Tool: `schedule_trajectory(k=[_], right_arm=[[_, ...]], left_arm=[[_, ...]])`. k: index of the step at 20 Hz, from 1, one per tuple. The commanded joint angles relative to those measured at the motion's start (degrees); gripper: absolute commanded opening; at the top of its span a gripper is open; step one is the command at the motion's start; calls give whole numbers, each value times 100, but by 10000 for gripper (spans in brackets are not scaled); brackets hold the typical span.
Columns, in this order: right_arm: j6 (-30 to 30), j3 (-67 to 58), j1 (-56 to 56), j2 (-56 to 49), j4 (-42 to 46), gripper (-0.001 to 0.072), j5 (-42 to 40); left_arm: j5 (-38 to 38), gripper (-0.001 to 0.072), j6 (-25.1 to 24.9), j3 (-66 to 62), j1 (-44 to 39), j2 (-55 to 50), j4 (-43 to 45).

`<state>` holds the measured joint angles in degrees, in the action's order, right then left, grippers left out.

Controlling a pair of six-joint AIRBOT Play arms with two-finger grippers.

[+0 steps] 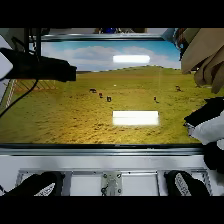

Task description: Fold the clothes and pants, and hang the long-sleeved shirts on hangers.

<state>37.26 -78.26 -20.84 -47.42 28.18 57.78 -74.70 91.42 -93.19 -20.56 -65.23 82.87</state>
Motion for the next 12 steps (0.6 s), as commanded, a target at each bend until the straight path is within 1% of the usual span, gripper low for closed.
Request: schedule_trajectory(k=[1, 4, 7, 8, 9, 10, 11, 12], right_arm=[[531, 623, 1961, -328, 487, 531, 968], [522, 1237, 3263, -741, 494, 531, 953], [527, 1360, 3941, -1231, 522, 530, 957], [525, 1360, 4046, -1355, 520, 469, 962], [525, 1360, 4124, -1458, 518, 333, 975], [525, 1360, 4166, -1543, 503, 168, 1008], [525, 1360, 4172, -1598, 503, 34, 1047], [525, 1360, 4172, -1628, 509, 18, 1064]], left_arm=[[483, 16, -11, 964, -4, 367, -50], [619, 16, -11, 1357, -4, 553, -48], [640, 16, -11, 1539, -4, 660, -46], [616, 16, -13, 1561, -4, 673, -42], [588, 16, -11, 1556, -4, 673, -44], [590, 16, -11, 1558, -4, 671, -44], [592, 16, -11, 1556, -4, 671, -44], [592, 16, -11, 1558, -4, 671, -44]])
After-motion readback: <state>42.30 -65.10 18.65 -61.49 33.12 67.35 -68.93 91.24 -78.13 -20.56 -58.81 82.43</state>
